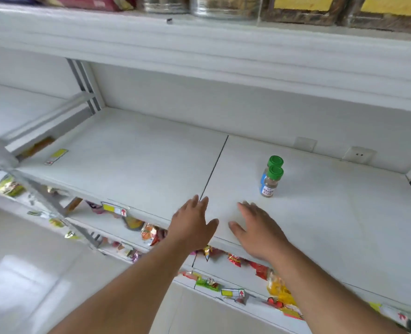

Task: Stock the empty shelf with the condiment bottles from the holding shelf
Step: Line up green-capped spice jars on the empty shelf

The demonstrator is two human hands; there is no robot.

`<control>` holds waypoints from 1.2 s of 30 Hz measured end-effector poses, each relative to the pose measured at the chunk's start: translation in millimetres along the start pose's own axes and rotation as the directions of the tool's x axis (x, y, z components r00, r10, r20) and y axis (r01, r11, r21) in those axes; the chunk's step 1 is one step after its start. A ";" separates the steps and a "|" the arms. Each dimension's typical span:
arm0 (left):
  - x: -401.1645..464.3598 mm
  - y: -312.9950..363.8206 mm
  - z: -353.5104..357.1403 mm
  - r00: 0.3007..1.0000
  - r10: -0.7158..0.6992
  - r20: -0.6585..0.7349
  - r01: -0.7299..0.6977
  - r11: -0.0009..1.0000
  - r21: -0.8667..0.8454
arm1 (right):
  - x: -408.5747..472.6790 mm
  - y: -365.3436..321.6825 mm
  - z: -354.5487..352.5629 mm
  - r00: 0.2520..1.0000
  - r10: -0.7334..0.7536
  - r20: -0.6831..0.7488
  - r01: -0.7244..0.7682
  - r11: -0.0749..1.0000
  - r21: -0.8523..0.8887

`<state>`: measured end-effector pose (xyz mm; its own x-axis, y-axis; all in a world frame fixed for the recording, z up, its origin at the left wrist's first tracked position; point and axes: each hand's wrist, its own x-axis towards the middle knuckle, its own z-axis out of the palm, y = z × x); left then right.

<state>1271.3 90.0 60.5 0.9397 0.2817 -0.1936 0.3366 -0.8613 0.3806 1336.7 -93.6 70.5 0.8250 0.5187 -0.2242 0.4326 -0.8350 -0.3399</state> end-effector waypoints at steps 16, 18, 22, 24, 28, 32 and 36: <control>-253.2 -19.5 22.6 0.753 -0.635 -0.172 0.634 0.771 -0.068 | -85.6 -83.7 29.4 0.748 -0.585 0.312 0.657 0.720 -0.225; -286.1 -18.3 30.1 0.703 -0.689 -0.176 0.687 0.722 -0.086 | -106.5 -97.8 39.3 0.690 -0.641 0.338 0.718 0.666 -0.202; -348.3 -16.9 45.4 0.605 -0.775 -0.180 0.769 0.628 -0.116 | -149.7 -123.4 66.9 0.570 -0.738 0.361 0.816 0.558 -0.150; -378.3 -16.7 54.9 0.559 -0.809 -0.179 0.800 0.584 -0.140 | -172.5 -133.2 81.4 0.526 -0.747 0.407 0.843 0.522 -0.132; -438.5 -12.5 74.8 0.466 -0.868 -0.173 0.845 0.494 -0.206 | -222.3 -150.1 107.4 0.438 -0.756 0.487 0.889 0.446 -0.108; -505.0 -11.6 98.3 0.358 -0.917 -0.177 0.878 0.395 -0.271 | -278.5 -168.4 133.3 0.354 -0.764 0.540 0.926 0.368 -0.086; -593.9 -11.2 119.3 0.243 -0.953 -0.183 0.888 0.294 -0.354 | -352.9 -195.1 156.5 0.250 -0.779 0.575 0.962 0.267 -0.056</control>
<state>702.3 -118.1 63.4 -0.0816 0.9662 -0.2444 0.9544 0.1464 0.2601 904.2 -85.0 73.0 -0.3399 0.8858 -0.3159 0.9296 0.2655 -0.2557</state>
